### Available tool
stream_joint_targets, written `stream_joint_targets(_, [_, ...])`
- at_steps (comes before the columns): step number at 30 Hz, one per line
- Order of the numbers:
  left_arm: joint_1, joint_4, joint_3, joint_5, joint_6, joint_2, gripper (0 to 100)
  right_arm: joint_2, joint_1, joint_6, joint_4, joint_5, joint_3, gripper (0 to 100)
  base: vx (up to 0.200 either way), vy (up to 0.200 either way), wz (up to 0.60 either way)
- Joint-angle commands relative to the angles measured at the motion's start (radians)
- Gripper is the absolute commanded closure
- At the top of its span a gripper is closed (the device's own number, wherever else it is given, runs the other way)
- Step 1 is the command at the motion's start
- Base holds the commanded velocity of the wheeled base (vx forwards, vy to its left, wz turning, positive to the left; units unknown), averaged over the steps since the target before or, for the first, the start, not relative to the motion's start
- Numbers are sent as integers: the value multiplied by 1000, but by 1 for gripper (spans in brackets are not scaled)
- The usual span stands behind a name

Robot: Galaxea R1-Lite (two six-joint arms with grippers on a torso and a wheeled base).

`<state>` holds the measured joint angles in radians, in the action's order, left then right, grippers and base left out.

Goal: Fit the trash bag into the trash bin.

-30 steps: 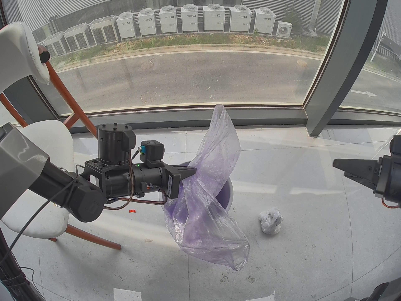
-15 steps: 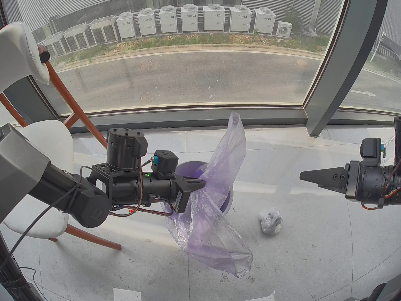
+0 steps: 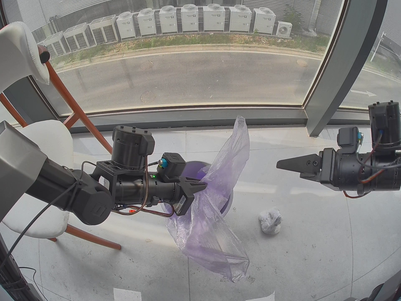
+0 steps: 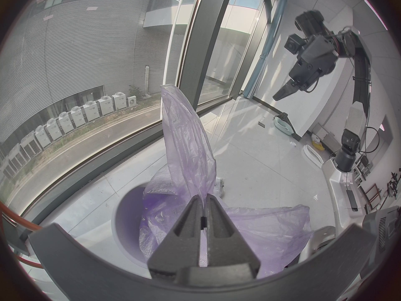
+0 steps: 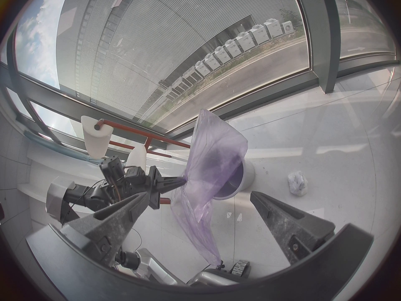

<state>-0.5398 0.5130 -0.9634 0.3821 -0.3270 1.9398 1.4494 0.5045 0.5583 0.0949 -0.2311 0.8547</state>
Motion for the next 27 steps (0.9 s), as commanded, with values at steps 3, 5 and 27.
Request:
stream_joint_targets(3, [-58,2,0,-60,-18,-1,100,160,3,22,-24,9,156,0,0,0,0])
stream_joint_targets(5, [-72,6,0,-72,-18,1,100,206,6,25,-38,13,195,0,0,0,0])
stream_joint_targets(27, [-77,27,2,-88,-4,13,100,503,-73,-84,-69,170,460,0,0,0,0])
